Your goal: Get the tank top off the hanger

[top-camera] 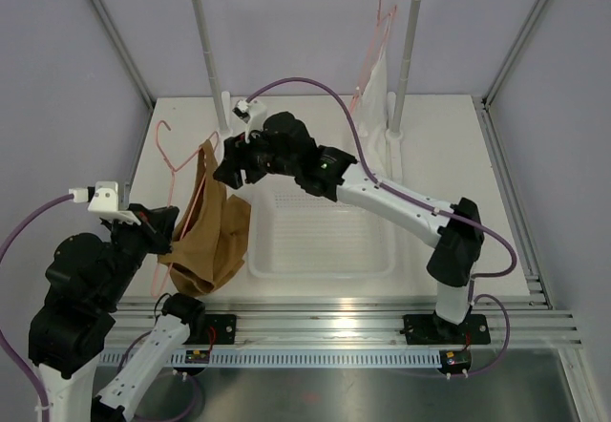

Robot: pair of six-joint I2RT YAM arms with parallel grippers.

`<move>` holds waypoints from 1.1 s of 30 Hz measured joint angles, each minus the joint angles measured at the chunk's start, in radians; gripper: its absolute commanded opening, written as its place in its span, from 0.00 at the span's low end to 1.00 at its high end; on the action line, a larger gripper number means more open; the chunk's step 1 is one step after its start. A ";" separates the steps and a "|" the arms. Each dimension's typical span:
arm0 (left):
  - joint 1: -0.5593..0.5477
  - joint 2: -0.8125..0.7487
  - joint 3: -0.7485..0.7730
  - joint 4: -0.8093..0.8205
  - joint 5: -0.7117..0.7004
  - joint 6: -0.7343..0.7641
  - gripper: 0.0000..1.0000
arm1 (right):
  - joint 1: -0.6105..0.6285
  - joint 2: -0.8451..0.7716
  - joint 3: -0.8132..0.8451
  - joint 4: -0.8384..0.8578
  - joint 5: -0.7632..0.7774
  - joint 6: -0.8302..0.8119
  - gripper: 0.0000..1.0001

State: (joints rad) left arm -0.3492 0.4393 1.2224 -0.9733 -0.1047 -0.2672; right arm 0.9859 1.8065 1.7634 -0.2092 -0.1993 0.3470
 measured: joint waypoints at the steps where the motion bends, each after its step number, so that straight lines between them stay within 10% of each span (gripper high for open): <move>1: 0.000 -0.004 0.000 0.004 0.004 -0.006 0.00 | 0.005 0.041 0.039 -0.003 0.016 -0.010 0.63; 15: 0.000 -0.007 -0.001 0.010 0.010 -0.039 0.00 | 0.007 0.190 0.230 -0.019 0.068 -0.056 0.62; 18: 0.000 -0.007 -0.001 0.010 0.029 -0.043 0.00 | 0.007 0.222 0.291 -0.020 0.075 -0.063 0.50; 23: 0.000 -0.007 0.002 0.003 0.037 -0.047 0.00 | 0.007 0.323 0.429 -0.044 0.108 -0.092 0.00; 33: 0.000 -0.005 0.028 -0.060 -0.014 -0.045 0.00 | 0.002 0.393 0.526 -0.106 0.217 -0.124 0.00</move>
State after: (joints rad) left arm -0.3492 0.4339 1.2503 -1.0332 -0.1184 -0.3119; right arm 0.9878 2.1994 2.2894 -0.3153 0.0181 0.2226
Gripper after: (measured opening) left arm 0.025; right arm 0.011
